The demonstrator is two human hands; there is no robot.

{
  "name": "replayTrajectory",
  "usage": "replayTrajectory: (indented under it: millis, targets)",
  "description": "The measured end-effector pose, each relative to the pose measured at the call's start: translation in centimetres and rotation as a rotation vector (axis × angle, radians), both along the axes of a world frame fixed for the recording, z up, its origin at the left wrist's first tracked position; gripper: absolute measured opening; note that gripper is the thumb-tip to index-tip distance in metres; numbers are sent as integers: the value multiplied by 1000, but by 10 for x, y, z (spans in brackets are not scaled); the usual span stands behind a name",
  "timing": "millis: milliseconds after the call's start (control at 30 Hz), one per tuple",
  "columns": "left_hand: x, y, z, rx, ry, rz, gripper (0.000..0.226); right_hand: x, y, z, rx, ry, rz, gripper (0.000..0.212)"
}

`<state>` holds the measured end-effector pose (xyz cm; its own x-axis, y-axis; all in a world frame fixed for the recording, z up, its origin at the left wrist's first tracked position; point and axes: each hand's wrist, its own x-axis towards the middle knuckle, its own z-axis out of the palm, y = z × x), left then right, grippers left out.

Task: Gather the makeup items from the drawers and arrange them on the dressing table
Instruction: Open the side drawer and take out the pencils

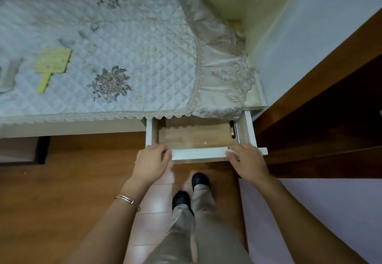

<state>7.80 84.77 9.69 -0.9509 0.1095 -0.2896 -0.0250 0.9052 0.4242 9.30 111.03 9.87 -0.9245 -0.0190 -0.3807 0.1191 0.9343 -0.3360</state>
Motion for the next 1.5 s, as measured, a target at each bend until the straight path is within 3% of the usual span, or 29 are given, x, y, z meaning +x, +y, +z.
replayTrajectory:
  millis: [300, 533, 867, 1033, 1167, 1333, 1500]
  targets:
    - [50, -2, 1, 0, -81, -29, 32, 47, -3, 11, 3, -82, -8, 29]
    - [64, 3, 2, -94, -159, -18, 30, 64, -4, 11, -38, -167, -24, 45]
    - [60, 19, -4, -262, -264, -246, 31, 66, 1, 9, -72, -231, -91, 45]
    - [45, 52, -11, -139, -351, -339, 26, 66, 6, 8, -160, -266, -132, 25]
    - [24, 104, -24, -9, -389, -355, 23, 62, 14, 7, -226, -242, -187, 24]
    - [-7, 165, -51, 96, -454, -228, 24, 57, 18, 5, -200, -287, -120, 29]
    - [-22, 193, -67, 187, -455, -45, 28, 58, 18, 5, -141, -268, -70, 18]
